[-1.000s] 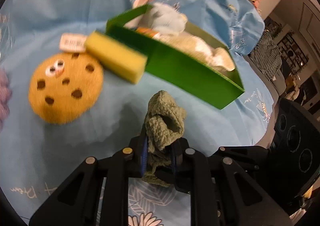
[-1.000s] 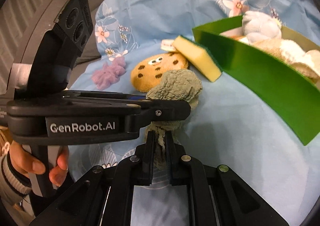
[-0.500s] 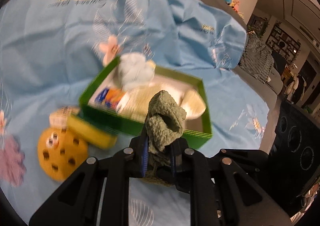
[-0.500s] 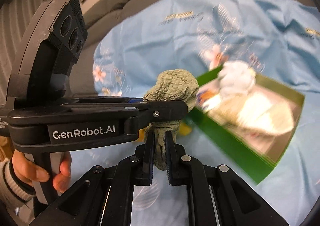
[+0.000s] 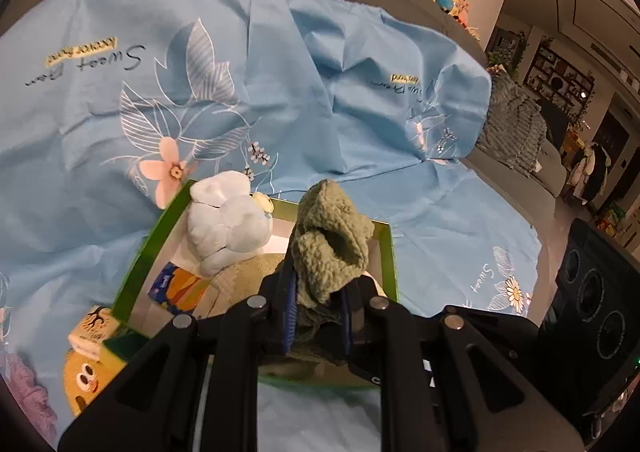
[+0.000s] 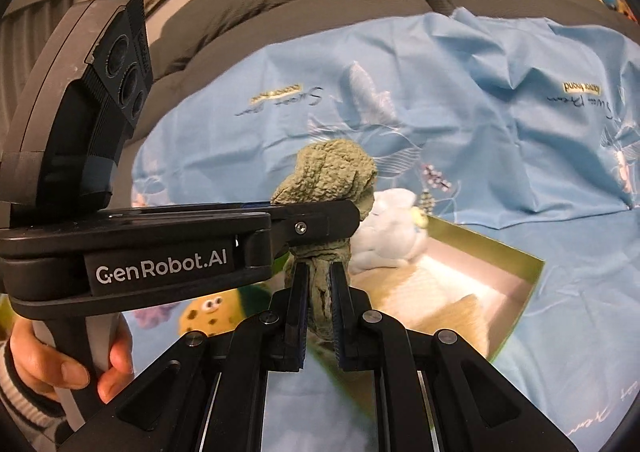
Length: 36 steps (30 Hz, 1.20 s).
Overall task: Organize soft objects
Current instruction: 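Carry the knit cloth into the green box and open the right gripper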
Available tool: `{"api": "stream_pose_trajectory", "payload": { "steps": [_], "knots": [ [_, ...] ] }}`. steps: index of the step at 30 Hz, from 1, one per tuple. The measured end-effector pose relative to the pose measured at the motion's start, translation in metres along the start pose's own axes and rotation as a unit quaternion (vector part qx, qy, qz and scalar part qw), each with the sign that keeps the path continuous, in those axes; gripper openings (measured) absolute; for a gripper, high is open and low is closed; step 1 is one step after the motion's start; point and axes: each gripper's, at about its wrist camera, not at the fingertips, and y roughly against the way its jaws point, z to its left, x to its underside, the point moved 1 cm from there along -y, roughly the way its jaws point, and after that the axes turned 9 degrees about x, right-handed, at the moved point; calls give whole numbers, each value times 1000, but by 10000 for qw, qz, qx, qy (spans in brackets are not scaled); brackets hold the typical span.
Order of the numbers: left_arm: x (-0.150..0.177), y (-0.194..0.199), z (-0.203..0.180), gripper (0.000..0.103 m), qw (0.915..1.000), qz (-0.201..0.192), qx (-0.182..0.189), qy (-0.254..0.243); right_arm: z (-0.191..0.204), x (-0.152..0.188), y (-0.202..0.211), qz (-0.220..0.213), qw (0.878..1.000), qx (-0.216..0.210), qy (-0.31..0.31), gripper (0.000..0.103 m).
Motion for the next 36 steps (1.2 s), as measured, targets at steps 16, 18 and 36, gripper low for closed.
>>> {"api": "stream_pose_trajectory", "payload": {
  "steps": [16, 18, 36],
  "knots": [
    [7, -59, 25, 16, 9985, 477, -87, 257, -35, 13, -47, 561, 9977, 291, -231, 12],
    [8, -63, 28, 16, 9982, 521, -98, 269, -36, 14, -52, 632, 9972, 323, -240, 12],
    [21, -76, 40, 71, 9956, 753, -359, 433, -44, 23, -68, 1116, 9907, 670, -393, 25]
  ]
}}
